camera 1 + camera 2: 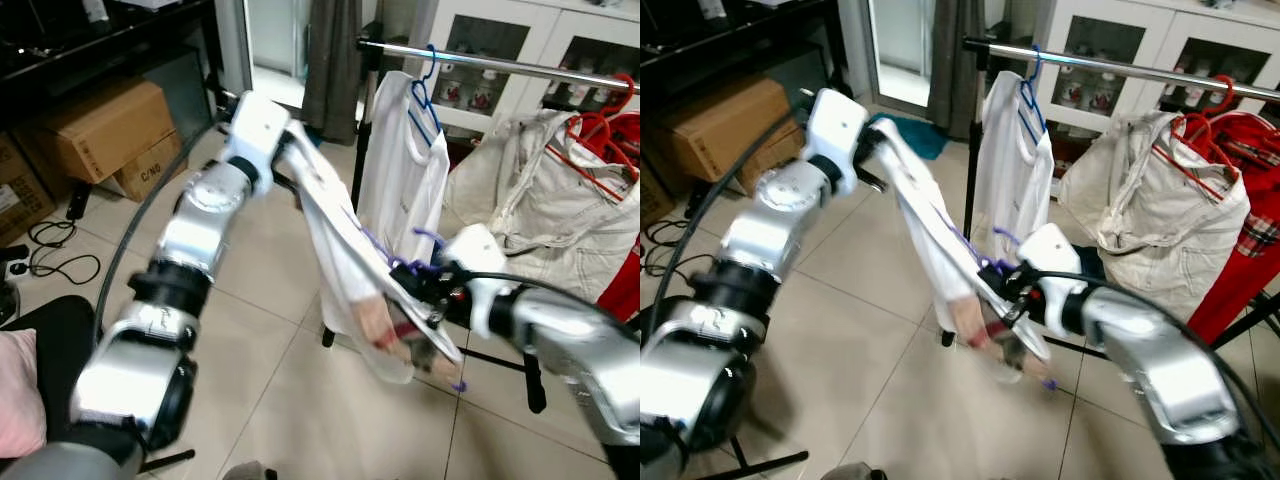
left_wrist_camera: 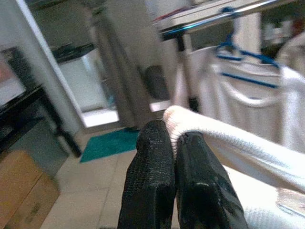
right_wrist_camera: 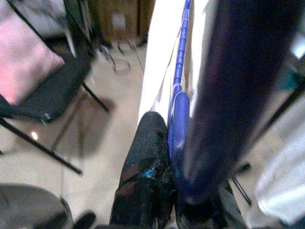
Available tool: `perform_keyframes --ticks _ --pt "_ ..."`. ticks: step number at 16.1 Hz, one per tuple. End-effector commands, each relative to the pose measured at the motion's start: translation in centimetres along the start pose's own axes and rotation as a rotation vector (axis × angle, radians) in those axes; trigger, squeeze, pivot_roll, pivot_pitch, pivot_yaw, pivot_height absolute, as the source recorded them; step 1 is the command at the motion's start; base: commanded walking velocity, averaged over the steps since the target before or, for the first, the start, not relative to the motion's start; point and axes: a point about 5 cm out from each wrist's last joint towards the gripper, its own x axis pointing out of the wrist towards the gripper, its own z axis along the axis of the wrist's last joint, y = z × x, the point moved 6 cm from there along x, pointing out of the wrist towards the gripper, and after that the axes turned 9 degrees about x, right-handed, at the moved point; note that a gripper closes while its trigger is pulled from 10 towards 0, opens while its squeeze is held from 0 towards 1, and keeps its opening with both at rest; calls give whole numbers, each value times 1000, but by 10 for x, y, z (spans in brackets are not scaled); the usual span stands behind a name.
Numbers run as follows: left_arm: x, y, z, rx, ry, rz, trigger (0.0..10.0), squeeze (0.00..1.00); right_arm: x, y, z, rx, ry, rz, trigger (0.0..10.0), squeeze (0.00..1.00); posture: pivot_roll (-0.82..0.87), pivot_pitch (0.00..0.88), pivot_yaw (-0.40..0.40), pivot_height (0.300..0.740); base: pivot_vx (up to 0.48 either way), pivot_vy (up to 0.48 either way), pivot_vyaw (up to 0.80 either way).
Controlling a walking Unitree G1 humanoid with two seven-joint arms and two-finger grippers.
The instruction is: Hang hanger
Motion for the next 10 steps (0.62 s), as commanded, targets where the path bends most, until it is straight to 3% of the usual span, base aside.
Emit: perform_keyframes --ticks 1,4,6,8,10 --pt "-1 29 2 -26 5 101 0 0 -9 -1 9 29 -49 15 0 0 -56 0 -12 740 0 0 0" --pt "-2 31 -17 -61 62 132 0 0 -17 6 41 131 -228 78 0 0 -64 0 1 740 0 0 0" --pt "1 18 -16 -72 53 89 0 0 -19 12 53 163 -288 122 0 0 -67 0 4 740 0 0 0" --pt "6 -33 -2 -82 -14 -103 0 0 -11 23 71 223 -379 160 0 0 -67 0 4 740 0 0 0" --pt "4 -68 9 -94 -68 -239 0 0 3 8 78 270 -418 38 0 0 -69 0 5 740 0 0 0"
